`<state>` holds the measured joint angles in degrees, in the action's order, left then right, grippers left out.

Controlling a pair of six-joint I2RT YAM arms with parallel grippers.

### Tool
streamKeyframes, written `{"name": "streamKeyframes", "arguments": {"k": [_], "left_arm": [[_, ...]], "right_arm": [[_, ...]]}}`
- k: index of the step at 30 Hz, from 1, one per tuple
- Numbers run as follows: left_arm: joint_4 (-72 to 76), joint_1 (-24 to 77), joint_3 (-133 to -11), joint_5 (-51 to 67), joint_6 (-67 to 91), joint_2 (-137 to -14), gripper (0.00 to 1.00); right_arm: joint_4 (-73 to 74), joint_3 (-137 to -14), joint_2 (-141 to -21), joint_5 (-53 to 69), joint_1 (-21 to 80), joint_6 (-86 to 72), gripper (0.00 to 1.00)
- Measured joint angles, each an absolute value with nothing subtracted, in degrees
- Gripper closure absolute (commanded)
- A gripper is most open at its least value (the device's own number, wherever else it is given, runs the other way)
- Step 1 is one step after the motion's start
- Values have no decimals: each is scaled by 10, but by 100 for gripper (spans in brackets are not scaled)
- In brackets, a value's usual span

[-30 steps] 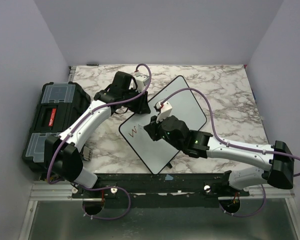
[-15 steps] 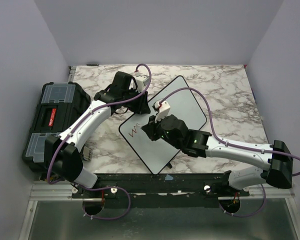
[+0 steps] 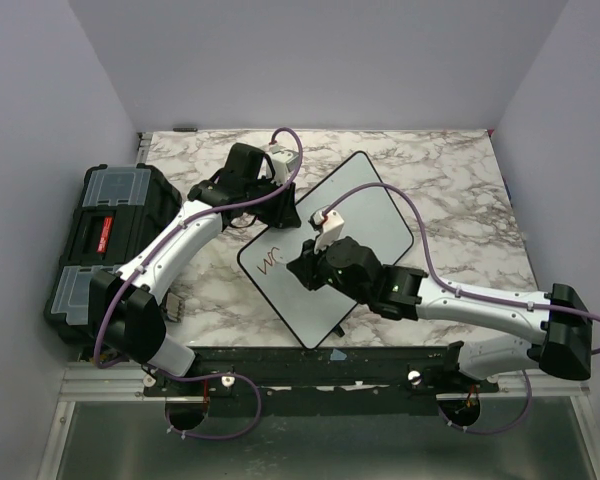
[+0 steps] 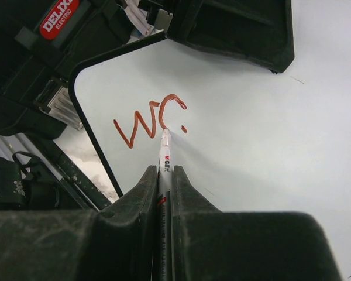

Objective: Write a sentence on the whiteboard

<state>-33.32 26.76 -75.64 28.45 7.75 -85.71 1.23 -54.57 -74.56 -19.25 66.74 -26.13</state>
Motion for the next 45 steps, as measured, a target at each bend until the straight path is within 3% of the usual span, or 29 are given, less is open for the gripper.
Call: {"name": "streamKeyframes", "arguments": {"k": [45], "left_arm": [[-333, 269, -756, 281, 77, -857, 100]], "right_arm": [[31, -583, -766, -251, 668, -252, 99]]}}
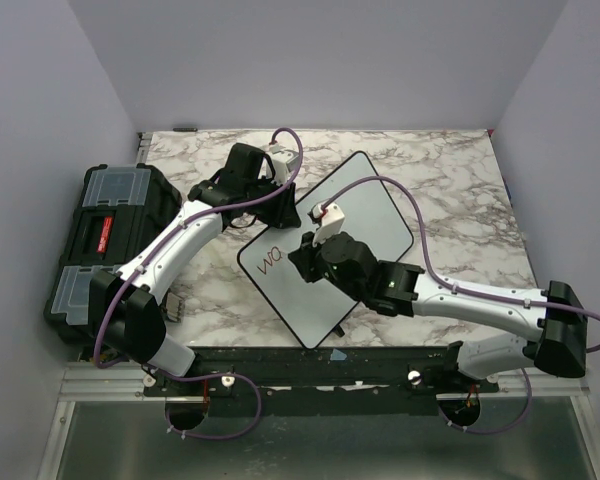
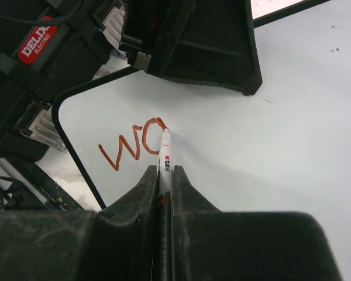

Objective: Write a sentence on the whiteboard

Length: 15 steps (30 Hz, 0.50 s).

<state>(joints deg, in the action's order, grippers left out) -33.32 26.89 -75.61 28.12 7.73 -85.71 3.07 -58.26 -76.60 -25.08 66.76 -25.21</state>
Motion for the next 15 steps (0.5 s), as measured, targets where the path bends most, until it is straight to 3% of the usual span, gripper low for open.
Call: {"name": "streamKeyframes", "arguments": {"k": [15], "left_arm": [[-333, 269, -756, 281, 77, -857, 100]], "right_arm": [[46, -552, -741, -251, 668, -262, 99]]}}
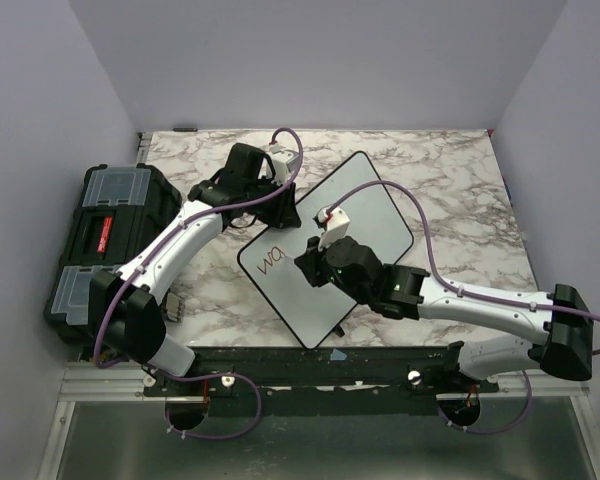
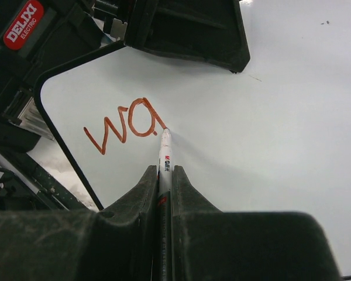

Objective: Write a sentence on the whiteboard

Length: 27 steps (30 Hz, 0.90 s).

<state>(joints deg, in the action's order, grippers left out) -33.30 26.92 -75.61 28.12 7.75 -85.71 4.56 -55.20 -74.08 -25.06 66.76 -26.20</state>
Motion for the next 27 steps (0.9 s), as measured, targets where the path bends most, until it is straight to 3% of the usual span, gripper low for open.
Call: {"name": "streamKeyframes", "arguments": {"k": [17, 27], "left_arm": [[-326, 275, -756, 284, 77, -853, 100], [-325, 276, -756, 290, 74, -851, 100]], "right_arm": [[41, -544, -685, -251, 667, -267, 99], [25, -555, -725, -253, 667, -248, 99]]}}
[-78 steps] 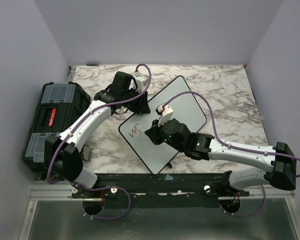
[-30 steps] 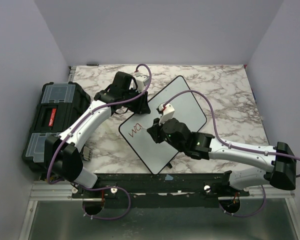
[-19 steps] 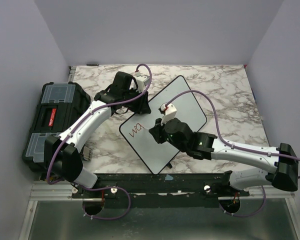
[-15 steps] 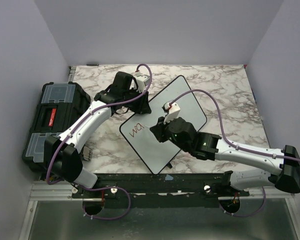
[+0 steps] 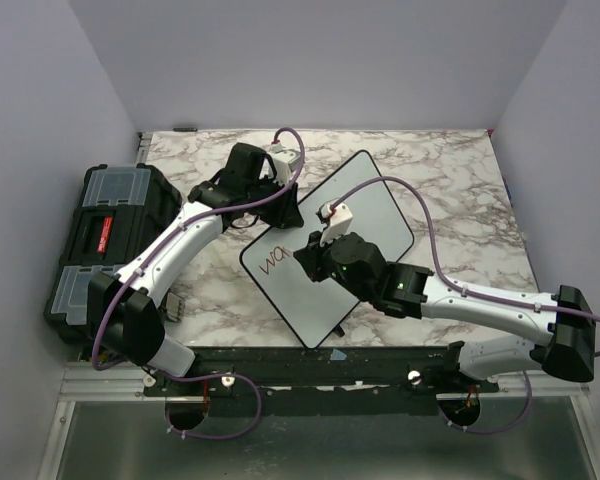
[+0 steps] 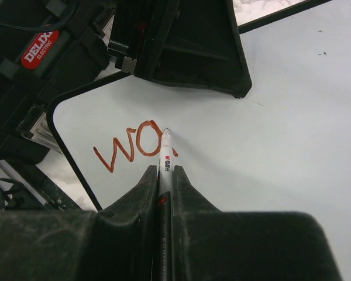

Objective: Write a sentence on the whiteboard

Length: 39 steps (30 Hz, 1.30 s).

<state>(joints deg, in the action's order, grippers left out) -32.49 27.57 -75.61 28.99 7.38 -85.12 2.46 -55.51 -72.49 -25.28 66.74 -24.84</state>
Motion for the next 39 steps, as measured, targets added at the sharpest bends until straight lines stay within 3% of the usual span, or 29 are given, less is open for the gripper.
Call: {"name": "streamKeyframes", "arguments": {"k": [39], "left_arm": [[-325, 279, -756, 289, 70, -848, 100]], "right_arm": [[8, -523, -713, -253, 667, -241, 99]]}}
